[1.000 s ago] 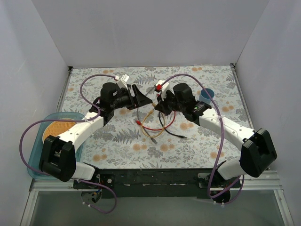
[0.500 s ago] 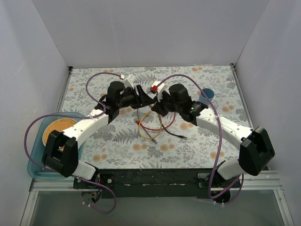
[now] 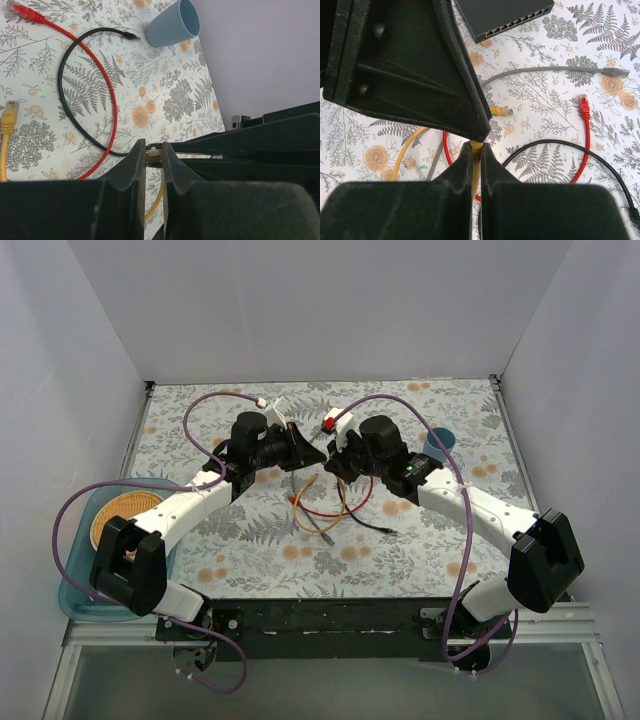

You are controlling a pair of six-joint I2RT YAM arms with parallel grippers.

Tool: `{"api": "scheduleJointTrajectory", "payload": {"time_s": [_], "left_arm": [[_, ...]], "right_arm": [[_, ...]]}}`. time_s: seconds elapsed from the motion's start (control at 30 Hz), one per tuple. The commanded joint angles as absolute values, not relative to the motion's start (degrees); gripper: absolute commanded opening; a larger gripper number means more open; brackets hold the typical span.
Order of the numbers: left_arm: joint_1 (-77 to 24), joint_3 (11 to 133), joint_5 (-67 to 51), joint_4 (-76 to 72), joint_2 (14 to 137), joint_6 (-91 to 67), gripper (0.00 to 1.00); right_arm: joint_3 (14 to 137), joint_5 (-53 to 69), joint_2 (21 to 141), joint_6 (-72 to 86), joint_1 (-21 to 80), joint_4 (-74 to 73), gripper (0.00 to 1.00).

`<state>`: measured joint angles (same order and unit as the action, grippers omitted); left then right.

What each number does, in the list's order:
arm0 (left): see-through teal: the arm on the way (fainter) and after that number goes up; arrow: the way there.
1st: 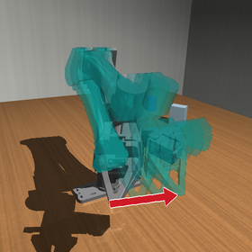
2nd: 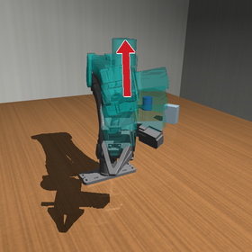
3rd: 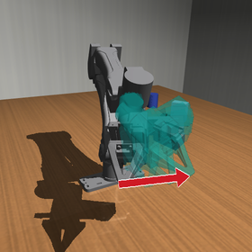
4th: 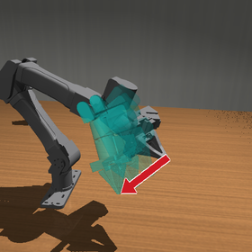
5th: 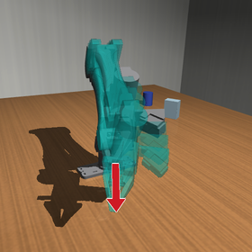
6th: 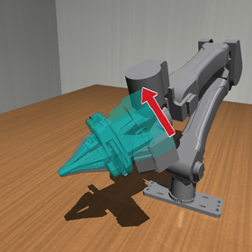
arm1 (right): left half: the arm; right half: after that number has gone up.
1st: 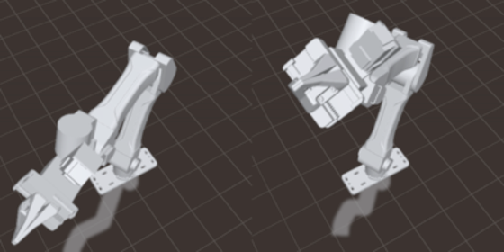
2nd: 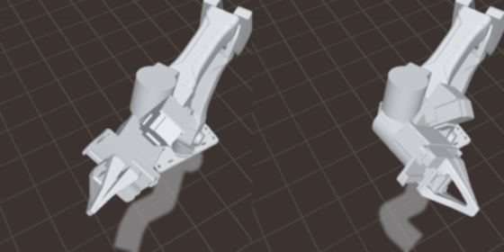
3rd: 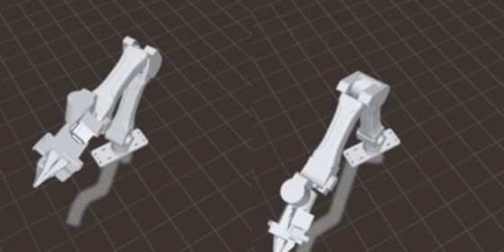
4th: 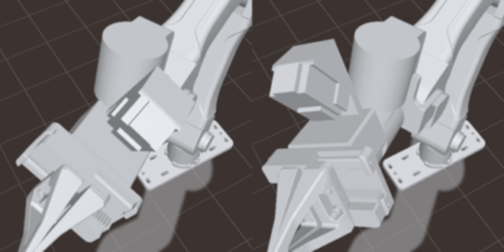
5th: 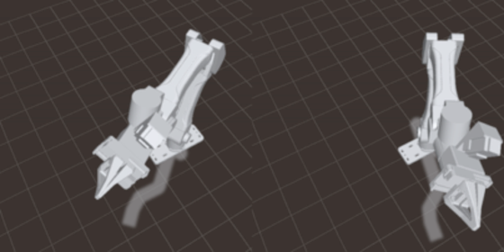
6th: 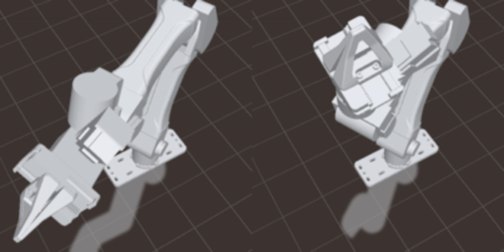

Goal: Insert the plug into the switch port

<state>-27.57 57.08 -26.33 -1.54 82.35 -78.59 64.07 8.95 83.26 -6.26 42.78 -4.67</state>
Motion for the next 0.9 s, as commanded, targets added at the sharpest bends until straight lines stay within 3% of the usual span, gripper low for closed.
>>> {"api": "scheduleJointTrajectory", "payload": {"time_s": [0.0, 0.07, 0.1, 0.17, 0.2, 0.33, 0.47, 0.67, 0.87], "left_arm": [[-27.8, 58.4, -24.4, -1.6, 82.3, -78.3, 0.00], [-27.8, 57.2, -24.1, -2.7, 81.0, -78.4, 0.00], [-27.8, 56.8, -23.7, -3.0, 80.3, -78.1, 0.00], [-27.8, 55.6, -22.2, -3.5, 78.1, -77.5, 0.00], [-27.8, 55.1, -21.7, -3.6, 77.3, -77.0, 0.00], [-27.8, 52.6, -19.9, -6.1, 72.9, -76.1, 0.00], [-27.8, 49.6, -17.7, -9.3, 68.2, -76.6, 0.00], [-27.8, 46.8, -24.7, -15.8, 65.4, -75.2, 0.00], [-27.8, 44.0, -31.2, -22.7, 62.3, -75.4, 0.00]], "right_arm": [[66.9, 9.9, 82.9, -5.9, 43.1, -3.3, 0.01], [66.9, 9.3, 82.9, -6.0, 43.1, -3.4, 0.01], [67.1, 8.4, 82.8, -5.8, 43.1, -3.6, 0.21], [67.2, 4.8, 82.4, -5.6, 42.8, -4.4, 0.38], [67.2, 4.2, 81.5, -5.6, 42.7, -4.5, 0.53], [66.7, 7.3, 78.4, -5.7, 40.5, -3.4, 0.77], [66.4, 22.3, 76.0, -3.6, 36.8, -1.2, 0.84], [67.3, 44.4, 77.3, 1.9, 32.5, 2.3, 0.83], [71.4, 55.9, 81.1, 6.4, 32.3, 3.0, 0.80]]}}
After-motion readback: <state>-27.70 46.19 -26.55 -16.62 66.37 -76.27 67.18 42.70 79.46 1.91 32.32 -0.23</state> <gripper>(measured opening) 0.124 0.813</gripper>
